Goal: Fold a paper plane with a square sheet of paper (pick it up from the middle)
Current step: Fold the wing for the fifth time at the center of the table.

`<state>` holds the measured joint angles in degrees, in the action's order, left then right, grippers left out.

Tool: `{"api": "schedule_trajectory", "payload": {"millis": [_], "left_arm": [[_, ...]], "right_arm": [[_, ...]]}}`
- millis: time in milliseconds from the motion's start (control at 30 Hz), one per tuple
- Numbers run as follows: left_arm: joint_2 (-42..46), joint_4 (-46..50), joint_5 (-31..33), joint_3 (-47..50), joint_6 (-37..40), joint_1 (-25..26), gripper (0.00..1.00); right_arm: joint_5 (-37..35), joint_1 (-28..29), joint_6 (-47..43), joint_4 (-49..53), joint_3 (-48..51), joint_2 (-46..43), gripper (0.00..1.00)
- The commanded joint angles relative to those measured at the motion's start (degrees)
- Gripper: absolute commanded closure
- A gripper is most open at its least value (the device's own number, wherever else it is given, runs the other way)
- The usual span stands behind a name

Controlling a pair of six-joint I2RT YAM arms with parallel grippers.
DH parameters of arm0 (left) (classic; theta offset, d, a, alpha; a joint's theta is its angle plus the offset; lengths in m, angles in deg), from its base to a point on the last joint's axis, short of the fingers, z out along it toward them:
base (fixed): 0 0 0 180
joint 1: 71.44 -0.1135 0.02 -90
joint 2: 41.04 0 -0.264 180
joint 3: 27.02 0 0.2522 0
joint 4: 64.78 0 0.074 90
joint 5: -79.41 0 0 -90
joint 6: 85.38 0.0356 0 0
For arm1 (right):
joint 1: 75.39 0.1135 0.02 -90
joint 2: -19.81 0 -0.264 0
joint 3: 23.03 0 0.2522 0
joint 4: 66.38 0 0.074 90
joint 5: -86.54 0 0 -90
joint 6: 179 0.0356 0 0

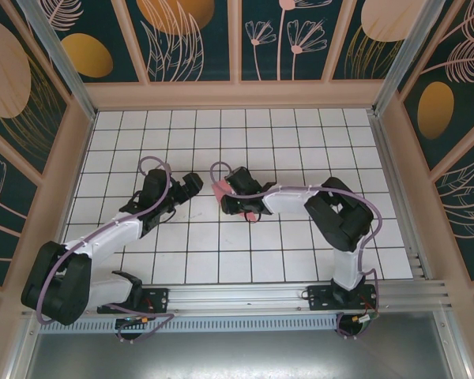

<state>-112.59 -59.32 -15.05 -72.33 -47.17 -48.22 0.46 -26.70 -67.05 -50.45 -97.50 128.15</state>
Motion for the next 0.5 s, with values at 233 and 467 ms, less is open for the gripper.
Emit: {"api": "schedule_trajectory", "payload": {"millis": [233,467], "left_arm": [[-2.28,-7.51,-9.62,3.01,-6.9,0.04,0.04],[-6.11,-9.96,-11.74,1.9,-10.48,2.88,0.12]], "right_arm": [[6.37,-5.3,9.45,-3.86,9.5,-14.38,0.67],[10.53,-6.86,10.74,-3.02,10.84,-14.7,0.7]]}}
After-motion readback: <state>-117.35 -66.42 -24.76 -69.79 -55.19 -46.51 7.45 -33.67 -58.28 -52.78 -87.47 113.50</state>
